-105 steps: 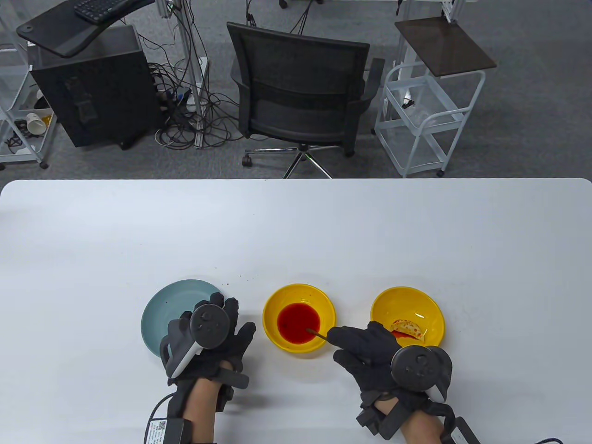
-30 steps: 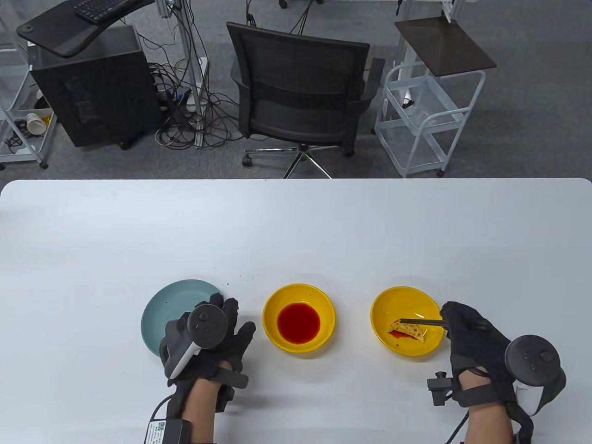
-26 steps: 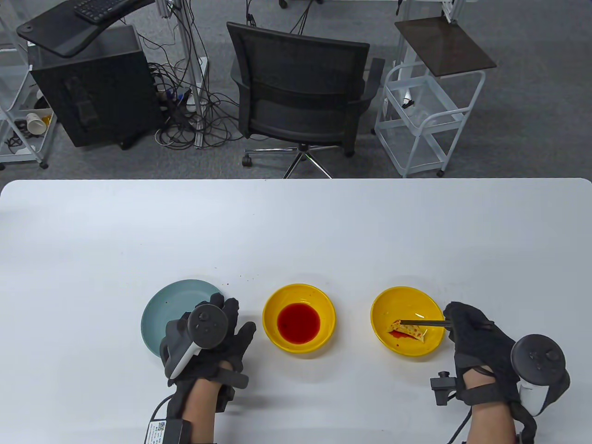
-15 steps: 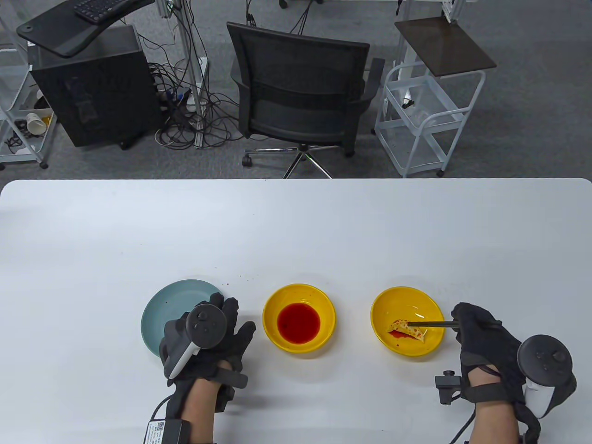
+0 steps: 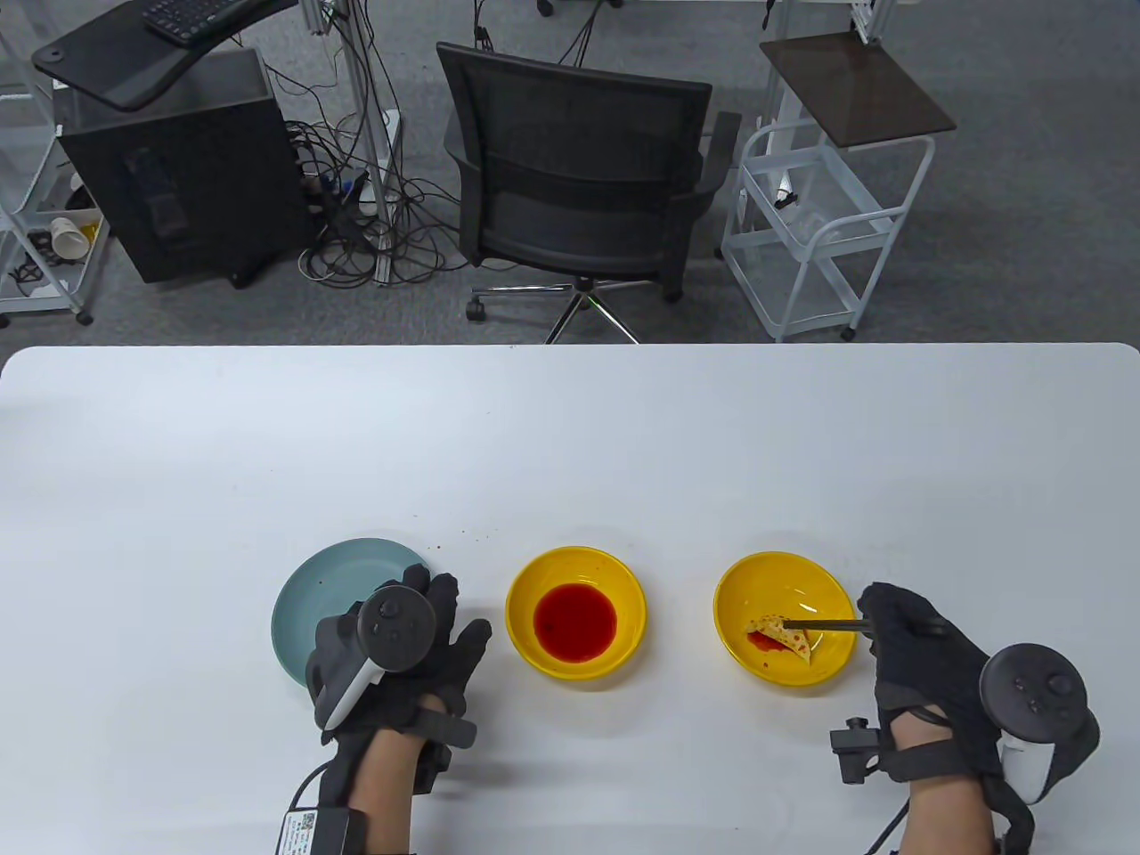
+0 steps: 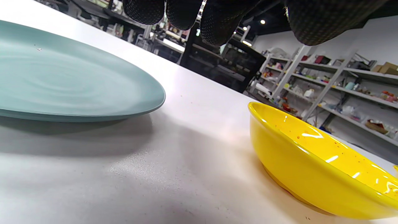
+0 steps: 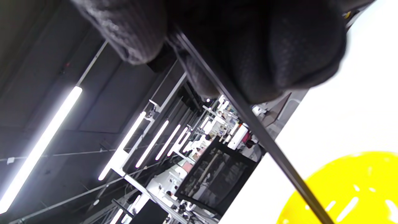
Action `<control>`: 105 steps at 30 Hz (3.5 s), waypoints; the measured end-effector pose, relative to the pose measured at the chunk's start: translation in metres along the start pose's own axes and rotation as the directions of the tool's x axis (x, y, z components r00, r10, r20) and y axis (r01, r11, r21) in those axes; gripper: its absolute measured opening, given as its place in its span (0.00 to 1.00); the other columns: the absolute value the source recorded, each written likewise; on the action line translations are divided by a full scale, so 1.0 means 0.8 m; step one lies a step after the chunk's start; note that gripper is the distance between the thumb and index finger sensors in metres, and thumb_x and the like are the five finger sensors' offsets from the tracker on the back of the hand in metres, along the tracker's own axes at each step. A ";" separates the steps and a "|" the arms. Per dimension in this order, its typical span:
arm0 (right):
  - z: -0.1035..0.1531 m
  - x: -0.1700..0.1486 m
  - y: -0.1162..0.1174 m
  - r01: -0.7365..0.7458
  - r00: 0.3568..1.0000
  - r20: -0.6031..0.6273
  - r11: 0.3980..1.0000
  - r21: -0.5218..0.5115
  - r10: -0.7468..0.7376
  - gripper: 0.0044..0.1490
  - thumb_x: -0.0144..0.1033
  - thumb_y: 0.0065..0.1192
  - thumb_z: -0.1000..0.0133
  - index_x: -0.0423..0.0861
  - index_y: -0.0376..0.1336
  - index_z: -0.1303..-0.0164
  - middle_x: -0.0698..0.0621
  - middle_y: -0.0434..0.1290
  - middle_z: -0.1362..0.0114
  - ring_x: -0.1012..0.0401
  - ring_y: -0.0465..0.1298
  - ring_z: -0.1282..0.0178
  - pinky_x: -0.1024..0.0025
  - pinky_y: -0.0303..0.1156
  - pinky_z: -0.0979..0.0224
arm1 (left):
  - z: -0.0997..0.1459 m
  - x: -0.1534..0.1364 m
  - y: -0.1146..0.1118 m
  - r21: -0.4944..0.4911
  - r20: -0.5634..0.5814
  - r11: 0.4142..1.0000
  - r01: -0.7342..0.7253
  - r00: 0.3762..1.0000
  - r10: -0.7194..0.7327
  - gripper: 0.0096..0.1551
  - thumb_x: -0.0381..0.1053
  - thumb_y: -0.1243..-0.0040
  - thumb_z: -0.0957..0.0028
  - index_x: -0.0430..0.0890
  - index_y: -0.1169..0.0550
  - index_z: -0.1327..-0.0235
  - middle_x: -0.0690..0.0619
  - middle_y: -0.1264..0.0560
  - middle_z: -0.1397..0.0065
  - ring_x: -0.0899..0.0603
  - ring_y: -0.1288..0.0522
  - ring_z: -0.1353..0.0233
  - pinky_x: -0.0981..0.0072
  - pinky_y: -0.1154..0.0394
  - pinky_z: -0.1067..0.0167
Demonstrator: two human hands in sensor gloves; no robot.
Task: Dip chopsticks into soy sauce and dot onto dumpling
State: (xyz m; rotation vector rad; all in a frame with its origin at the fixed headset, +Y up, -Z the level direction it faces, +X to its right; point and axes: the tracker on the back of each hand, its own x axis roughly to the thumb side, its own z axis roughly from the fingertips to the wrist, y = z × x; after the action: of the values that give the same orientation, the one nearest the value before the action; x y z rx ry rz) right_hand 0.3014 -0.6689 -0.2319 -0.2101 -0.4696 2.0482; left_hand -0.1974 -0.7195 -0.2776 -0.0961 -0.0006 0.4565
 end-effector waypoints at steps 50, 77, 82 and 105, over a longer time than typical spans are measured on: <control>0.072 0.057 0.189 -0.295 0.861 0.508 0.826 0.481 0.012 0.35 0.52 0.60 0.51 0.45 0.70 0.39 0.41 0.76 0.33 0.43 0.79 0.44 0.23 0.52 0.26 | 0.000 0.009 -0.008 -0.016 0.016 0.999 0.043 0.999 -0.043 0.47 0.71 0.44 0.49 0.48 0.34 0.21 0.46 0.45 0.14 0.29 0.43 0.17 0.25 0.51 0.28; 0.077 0.059 0.193 -0.342 0.848 0.528 0.812 0.473 0.050 0.35 0.50 0.61 0.51 0.43 0.70 0.39 0.39 0.76 0.33 0.43 0.80 0.44 0.23 0.53 0.26 | 0.002 0.010 -0.007 -0.013 0.012 0.999 0.048 0.999 -0.048 0.47 0.71 0.44 0.49 0.48 0.34 0.21 0.46 0.45 0.14 0.28 0.43 0.17 0.25 0.51 0.28; 0.075 0.058 0.191 -0.324 0.851 0.524 0.824 0.465 0.039 0.34 0.51 0.61 0.51 0.44 0.70 0.39 0.40 0.77 0.33 0.44 0.80 0.44 0.23 0.53 0.26 | 0.001 0.012 -0.008 -0.022 0.013 0.998 0.056 0.998 -0.056 0.47 0.71 0.44 0.49 0.48 0.34 0.21 0.46 0.45 0.14 0.29 0.43 0.17 0.25 0.51 0.28; 0.014 0.030 0.031 0.049 0.963 0.261 0.996 0.072 -0.066 0.34 0.51 0.61 0.50 0.39 0.72 0.45 0.37 0.81 0.43 0.43 0.81 0.54 0.24 0.54 0.26 | 0.000 0.011 -0.007 -0.020 0.017 0.999 0.036 0.999 -0.036 0.47 0.71 0.44 0.49 0.48 0.34 0.21 0.46 0.45 0.14 0.29 0.43 0.17 0.25 0.51 0.28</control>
State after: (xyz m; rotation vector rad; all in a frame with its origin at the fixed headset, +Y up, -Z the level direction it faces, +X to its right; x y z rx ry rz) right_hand 0.2660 -0.6620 -0.2308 0.1157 -0.5642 2.0393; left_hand -0.1871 -0.7211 -0.2772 -0.1126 -0.0229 0.4210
